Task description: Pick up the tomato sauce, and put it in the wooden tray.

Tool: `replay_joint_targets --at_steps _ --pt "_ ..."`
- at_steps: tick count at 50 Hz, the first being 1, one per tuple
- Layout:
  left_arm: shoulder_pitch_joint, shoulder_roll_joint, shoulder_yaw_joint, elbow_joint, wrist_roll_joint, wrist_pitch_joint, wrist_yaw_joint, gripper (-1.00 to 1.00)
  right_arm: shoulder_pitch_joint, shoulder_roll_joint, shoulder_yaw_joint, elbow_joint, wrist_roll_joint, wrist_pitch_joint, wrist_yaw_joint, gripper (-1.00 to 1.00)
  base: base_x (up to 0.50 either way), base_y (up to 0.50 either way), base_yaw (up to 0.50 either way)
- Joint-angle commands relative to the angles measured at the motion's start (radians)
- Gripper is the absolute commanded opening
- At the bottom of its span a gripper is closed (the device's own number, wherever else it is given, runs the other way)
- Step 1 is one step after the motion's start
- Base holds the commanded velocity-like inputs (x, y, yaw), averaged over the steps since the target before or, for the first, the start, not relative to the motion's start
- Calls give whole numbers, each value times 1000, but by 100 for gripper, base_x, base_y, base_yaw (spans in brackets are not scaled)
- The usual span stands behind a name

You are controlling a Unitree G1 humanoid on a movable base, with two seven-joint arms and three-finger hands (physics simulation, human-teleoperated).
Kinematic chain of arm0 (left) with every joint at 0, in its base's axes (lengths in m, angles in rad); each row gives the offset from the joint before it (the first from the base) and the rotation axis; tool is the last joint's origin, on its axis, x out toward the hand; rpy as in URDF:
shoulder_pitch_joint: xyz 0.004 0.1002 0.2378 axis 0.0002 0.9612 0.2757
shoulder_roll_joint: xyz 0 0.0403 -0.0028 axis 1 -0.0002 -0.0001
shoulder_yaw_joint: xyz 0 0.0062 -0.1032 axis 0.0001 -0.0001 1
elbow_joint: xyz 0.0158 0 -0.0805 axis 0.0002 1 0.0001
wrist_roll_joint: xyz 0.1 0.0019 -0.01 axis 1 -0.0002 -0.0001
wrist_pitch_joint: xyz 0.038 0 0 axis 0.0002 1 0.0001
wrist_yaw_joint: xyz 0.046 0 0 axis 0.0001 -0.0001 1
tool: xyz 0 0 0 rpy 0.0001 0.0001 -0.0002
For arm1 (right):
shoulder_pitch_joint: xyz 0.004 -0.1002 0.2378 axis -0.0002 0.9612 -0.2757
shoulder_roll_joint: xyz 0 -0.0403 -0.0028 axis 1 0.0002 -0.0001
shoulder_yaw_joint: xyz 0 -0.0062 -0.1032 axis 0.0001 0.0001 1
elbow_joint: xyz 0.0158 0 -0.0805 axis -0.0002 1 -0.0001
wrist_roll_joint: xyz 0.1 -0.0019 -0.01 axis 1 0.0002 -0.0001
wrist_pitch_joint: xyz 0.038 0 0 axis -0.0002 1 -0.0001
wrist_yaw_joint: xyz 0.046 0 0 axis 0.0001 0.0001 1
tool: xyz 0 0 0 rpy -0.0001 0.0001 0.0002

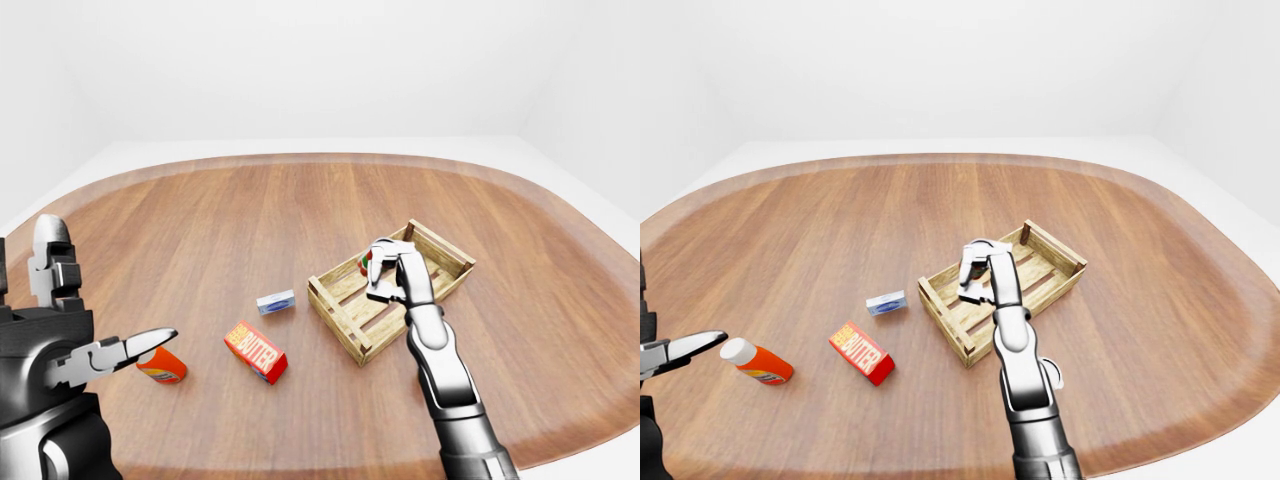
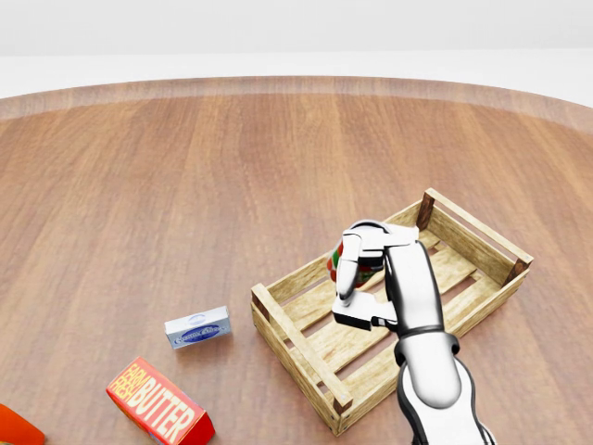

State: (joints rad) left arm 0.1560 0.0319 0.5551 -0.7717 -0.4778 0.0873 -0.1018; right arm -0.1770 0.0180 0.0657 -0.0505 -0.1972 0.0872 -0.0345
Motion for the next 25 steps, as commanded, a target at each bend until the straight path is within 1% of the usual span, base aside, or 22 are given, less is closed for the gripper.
replay_joint_targets --at_steps 1,11,16,17,20,22,25 --pt "-2 1 -4 2 2 0 3 93 -82 -12 -38 156 -6 0 -37 -100 0 0 0" --pt "-4 3 -3 7 1 0 4 93 -184 -38 -67 334 -2 -29 -57 -100 0 0 0" --pt "-5 5 -1 10 -2 0 5 93 -227 -46 -73 410 2 -53 -58 -100 0 0 0" --pt "-3 5 1 9 -4 0 4 93 -251 -50 -79 460 7 -70 -61 -100 0 0 0" --pt "-3 5 4 8 -6 0 4 93 -288 -60 -89 548 16 -105 -70 -100 0 0 0" --pt "-4 6 6 8 -8 0 4 93 -306 -66 -92 594 19 -124 -75 -100 0 0 0" --pt "-5 7 8 9 -10 0 6 93 -326 -75 -99 642 25 -142 -82 -100 0 0 0"
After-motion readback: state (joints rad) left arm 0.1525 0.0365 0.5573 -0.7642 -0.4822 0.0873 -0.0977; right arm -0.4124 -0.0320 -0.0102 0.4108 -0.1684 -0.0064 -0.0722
